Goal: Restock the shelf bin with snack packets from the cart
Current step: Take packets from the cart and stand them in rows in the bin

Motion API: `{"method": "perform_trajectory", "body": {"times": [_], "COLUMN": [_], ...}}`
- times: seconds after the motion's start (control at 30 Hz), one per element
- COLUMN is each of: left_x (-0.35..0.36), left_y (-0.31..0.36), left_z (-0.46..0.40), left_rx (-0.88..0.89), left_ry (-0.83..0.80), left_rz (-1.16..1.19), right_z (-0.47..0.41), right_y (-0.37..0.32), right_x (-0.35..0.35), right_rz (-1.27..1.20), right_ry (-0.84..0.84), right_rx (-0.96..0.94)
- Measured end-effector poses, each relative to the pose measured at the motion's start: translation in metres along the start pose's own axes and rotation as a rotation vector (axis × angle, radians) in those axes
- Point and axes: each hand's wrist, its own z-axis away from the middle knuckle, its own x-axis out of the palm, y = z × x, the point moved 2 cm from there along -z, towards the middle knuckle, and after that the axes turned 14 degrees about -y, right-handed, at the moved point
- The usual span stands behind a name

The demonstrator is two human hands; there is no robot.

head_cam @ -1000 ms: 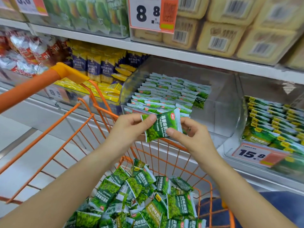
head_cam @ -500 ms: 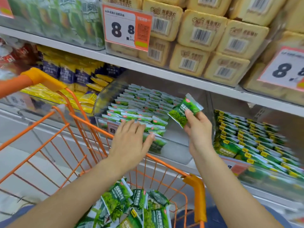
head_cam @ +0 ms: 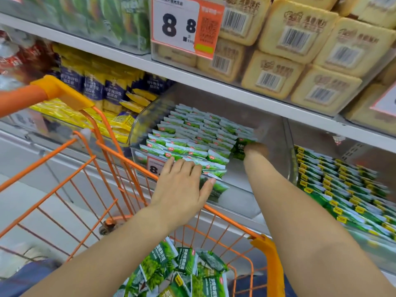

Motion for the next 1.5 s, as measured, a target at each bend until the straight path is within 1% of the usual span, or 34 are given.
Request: {"method": "perform_trajectory", "body": {"times": [0.03,0.1,0.13,0.2,0.27,0.33,0.4,0.43,0.5,0.63,0.7,0.73,0.8,0.9,0.93,1.0,1.1,1.17,1.27,1.43,1.5], "left_x": [0.000,-0.001,0.000,0.000,0.001,0.002,0.002,0.002,0.001,0.002,0.002,0.002,0.002,0.002,0.002,0.002,0.002,0.002,0.001,0.001,0.001], "left_y": [0.000,0.000,0.000,0.000,-0.001,-0.001,-0.001,-0.001,-0.001,0.000,-0.001,-0.001,-0.001,-0.001,-0.001,-0.001,-0.001,0.000,0.000,0.000,0.000], "left_z": [0.000,-0.001,-0.001,-0.002,-0.002,-0.002,-0.002,-0.002,-0.003,-0.003,-0.003,-0.003,-0.002,-0.002,-0.002,-0.002,-0.002,-0.002,-0.002,-0.002,-0.002], "left_rx": [0.000,0.000,-0.001,-0.003,-0.004,-0.003,-0.001,0.000,-0.001,0.001,0.000,0.000,0.002,0.001,0.001,0.005,0.008,0.009,0.006,0.013,0.015], "left_ry": [-0.002,-0.010,-0.014,-0.007,0.019,0.026,0.041,0.046,0.053,0.066,0.069,0.068,0.064,0.067,0.069,0.077,0.076,0.072,0.078,0.080,0.075], "left_rz": [-0.002,-0.012,-0.016,-0.016,-0.021,-0.030,-0.031,-0.030,-0.032,-0.033,-0.030,-0.028,-0.019,-0.015,-0.018,-0.024,-0.018,-0.014,-0.014,-0.023,-0.017], "right_z": [-0.003,-0.013,-0.016,-0.014,-0.010,-0.014,-0.010,-0.009,-0.018,-0.021,-0.029,-0.033,-0.033,-0.037,-0.036,-0.034,-0.039,-0.041,-0.045,-0.046,-0.046], "right_y": [-0.002,0.001,0.004,0.008,0.009,0.007,0.005,0.005,0.006,0.011,0.012,0.013,0.013,0.013,0.014,0.015,0.016,0.018,0.019,0.018,0.018], "right_x": [0.003,-0.001,0.000,0.002,0.004,0.003,-0.001,-0.002,-0.004,-0.002,0.001,0.000,-0.004,0.000,0.000,0.002,0.003,0.001,-0.001,0.006,0.008], "right_rz": [0.070,0.018,-0.024,-0.034,0.099,0.266,0.344,0.328,0.376,0.280,0.154,0.128,0.187,0.193,0.266,0.430,0.441,0.433,0.412,0.480,0.474], "right_ry": [0.008,0.090,0.081,-0.020,-0.066,-0.057,0.004,0.029,0.024,-0.015,-0.056,-0.039,-0.003,-0.092,-0.097,-0.055,-0.043,-0.006,0.047,0.014,0.009], "right_rx": [-0.045,-0.015,-0.004,-0.058,-0.100,-0.068,0.012,0.019,0.055,0.069,-0.003,-0.024,-0.015,-0.100,-0.085,-0.033,-0.017,-0.016,-0.065,-0.154,-0.137]}}
